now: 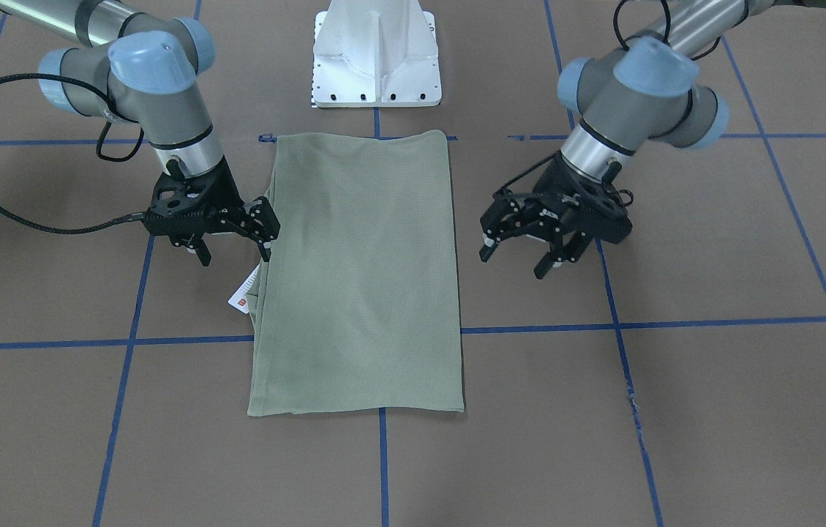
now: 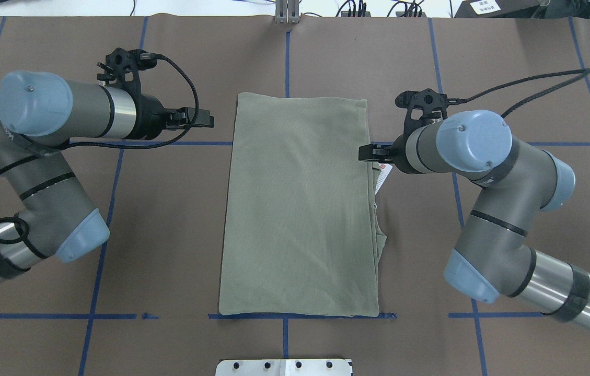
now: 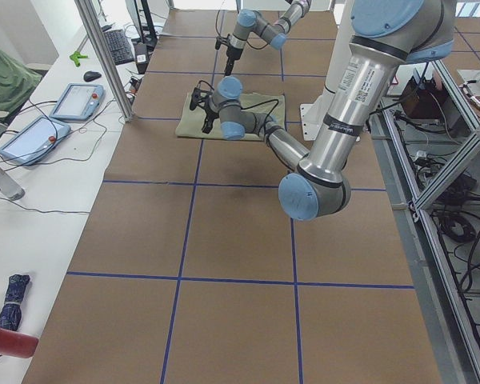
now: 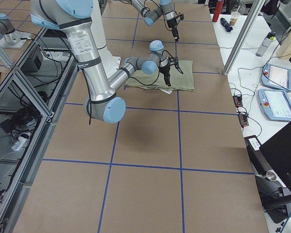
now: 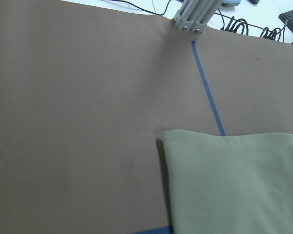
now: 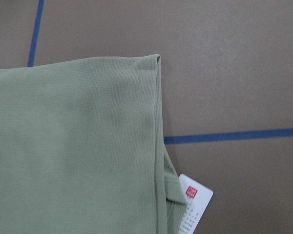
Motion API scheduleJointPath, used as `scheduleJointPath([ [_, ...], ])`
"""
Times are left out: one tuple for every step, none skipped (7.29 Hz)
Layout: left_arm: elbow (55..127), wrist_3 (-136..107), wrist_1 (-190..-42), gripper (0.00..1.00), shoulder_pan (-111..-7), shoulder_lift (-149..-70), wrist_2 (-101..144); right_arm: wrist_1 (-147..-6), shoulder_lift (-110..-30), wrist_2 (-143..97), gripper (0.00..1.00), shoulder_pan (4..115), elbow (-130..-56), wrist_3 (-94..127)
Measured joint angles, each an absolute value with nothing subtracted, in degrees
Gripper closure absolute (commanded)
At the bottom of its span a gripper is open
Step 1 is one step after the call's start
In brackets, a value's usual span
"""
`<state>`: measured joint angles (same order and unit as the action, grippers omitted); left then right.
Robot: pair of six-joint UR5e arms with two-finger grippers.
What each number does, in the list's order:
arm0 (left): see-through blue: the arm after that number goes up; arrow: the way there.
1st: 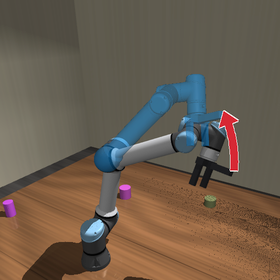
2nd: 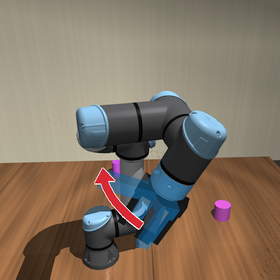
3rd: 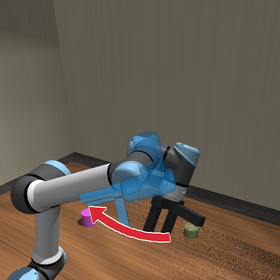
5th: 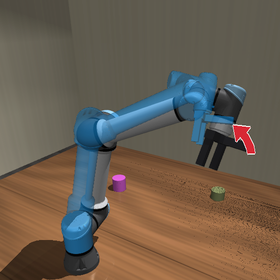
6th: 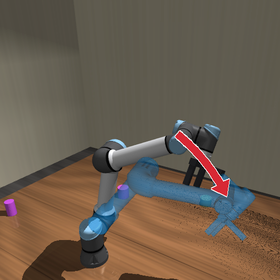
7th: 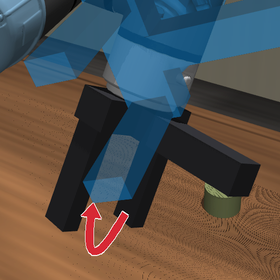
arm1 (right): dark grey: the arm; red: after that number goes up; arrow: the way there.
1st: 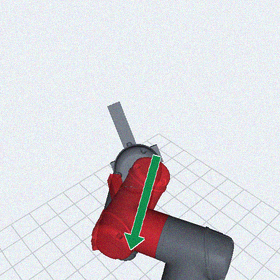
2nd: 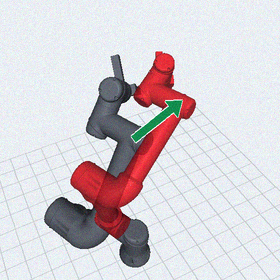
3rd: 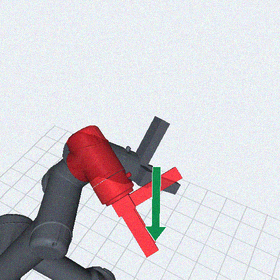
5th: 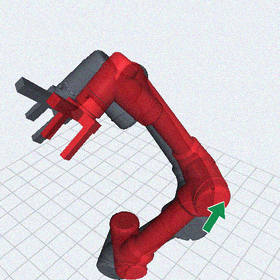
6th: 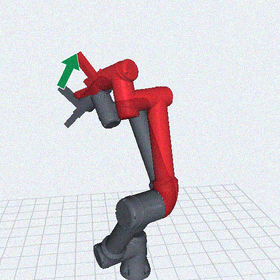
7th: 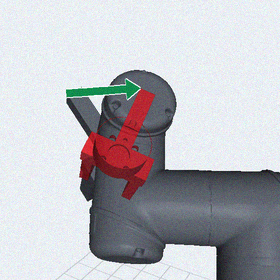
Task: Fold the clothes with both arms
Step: 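Lower both grippers to the shirt's end nearest the robot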
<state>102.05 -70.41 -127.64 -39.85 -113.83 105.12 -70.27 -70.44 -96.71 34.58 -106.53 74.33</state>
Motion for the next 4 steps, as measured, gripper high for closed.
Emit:
scheduleJointPath([
  [108.6,-75.33,-124.45,0.0,-34.98,-111.6,101.76,-68.6,-73.61,-94.5,0.0,31.72,-110.82,82.22],
  [112.86,-81.09,-123.29,0.0,-29.51,-109.55,96.76,-67.99,-75.69,-89.39,0.0,27.12,-114.0,90.12],
  [115.29,-87.77,-122.93,0.08,-24.46,-108.01,91.87,-67.75,-76.88,-82.12,0.0,21.43,-115.77,97.65],
  [116.24,-94.18,-123.21,0.24,-20.32,-106.57,87.68,-67.63,-78.15,-75.8,0.0,16.48,-117.27,103.64],
])
